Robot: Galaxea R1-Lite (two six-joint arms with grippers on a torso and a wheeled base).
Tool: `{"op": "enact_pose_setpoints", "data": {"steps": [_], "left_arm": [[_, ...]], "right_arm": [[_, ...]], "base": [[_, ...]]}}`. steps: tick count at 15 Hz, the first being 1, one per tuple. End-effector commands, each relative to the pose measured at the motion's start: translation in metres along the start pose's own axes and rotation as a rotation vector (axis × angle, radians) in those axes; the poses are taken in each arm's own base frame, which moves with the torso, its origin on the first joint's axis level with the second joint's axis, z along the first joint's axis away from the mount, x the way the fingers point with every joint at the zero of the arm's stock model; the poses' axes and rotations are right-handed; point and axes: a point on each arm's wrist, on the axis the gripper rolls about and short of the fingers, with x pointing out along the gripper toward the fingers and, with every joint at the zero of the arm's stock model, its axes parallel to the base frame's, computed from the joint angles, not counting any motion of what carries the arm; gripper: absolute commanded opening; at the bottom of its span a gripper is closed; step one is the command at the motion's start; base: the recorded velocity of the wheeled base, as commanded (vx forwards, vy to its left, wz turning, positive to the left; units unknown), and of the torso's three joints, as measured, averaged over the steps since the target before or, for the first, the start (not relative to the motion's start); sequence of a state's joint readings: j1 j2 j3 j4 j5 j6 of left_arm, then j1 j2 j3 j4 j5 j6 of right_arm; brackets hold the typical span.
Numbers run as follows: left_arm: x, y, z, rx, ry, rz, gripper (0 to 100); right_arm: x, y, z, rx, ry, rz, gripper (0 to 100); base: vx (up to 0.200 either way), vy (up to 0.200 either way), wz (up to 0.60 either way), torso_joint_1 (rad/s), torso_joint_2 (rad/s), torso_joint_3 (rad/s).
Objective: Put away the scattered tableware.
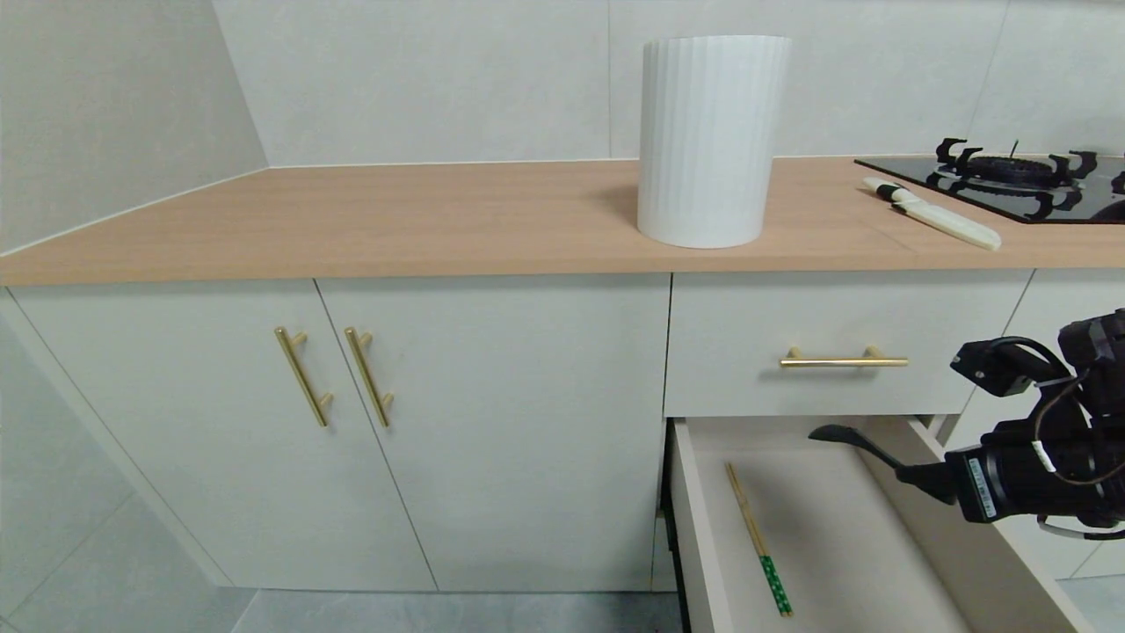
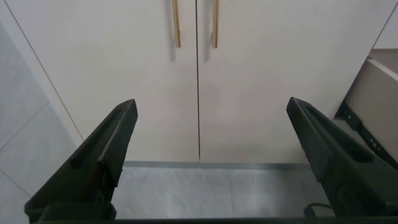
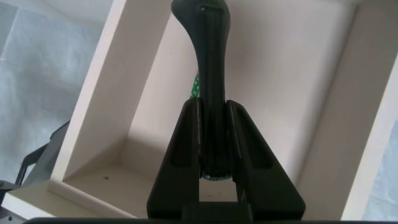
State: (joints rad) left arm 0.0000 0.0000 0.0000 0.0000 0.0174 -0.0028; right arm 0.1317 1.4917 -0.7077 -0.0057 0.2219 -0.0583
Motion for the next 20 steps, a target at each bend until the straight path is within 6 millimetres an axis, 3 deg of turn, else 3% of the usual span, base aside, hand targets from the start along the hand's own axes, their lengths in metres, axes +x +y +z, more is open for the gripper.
{"op": "enact_pose_setpoints", "data": {"steps": [1, 6, 11, 14, 20], "left_arm": [[0.000, 0.000, 0.000, 0.000, 0.002, 0.001, 100], [0.000, 0.000, 0.000, 0.000, 0.002, 0.001, 100], [0.000, 0.000, 0.000, 0.000, 0.002, 0.001, 100], [0.000, 0.000, 0.000, 0.000, 0.002, 0.001, 100], [0.000, 0.000, 0.000, 0.000, 0.002, 0.001, 100]], "right_arm": [[0.006, -0.001, -0.001, 0.003, 0.020, 0.002, 0], [0.037, -0.008, -0.002, 0.022, 0.112, -0.060, 0], [0.123, -0.012, -0.023, 0.092, 0.251, -0.185, 0], [0.157, -0.018, -0.038, 0.113, 0.262, -0.222, 0], [0.186, -0.022, -0.061, 0.104, 0.308, -0.271, 0]], "base": [[0.000, 0.000, 0.00, 0.000, 0.00, 0.000], [0.000, 0.000, 0.00, 0.000, 0.00, 0.000], [0.000, 0.000, 0.00, 0.000, 0.00, 0.000], [0.000, 0.000, 0.00, 0.000, 0.00, 0.000], [0.000, 0.000, 0.00, 0.000, 0.00, 0.000]]}}
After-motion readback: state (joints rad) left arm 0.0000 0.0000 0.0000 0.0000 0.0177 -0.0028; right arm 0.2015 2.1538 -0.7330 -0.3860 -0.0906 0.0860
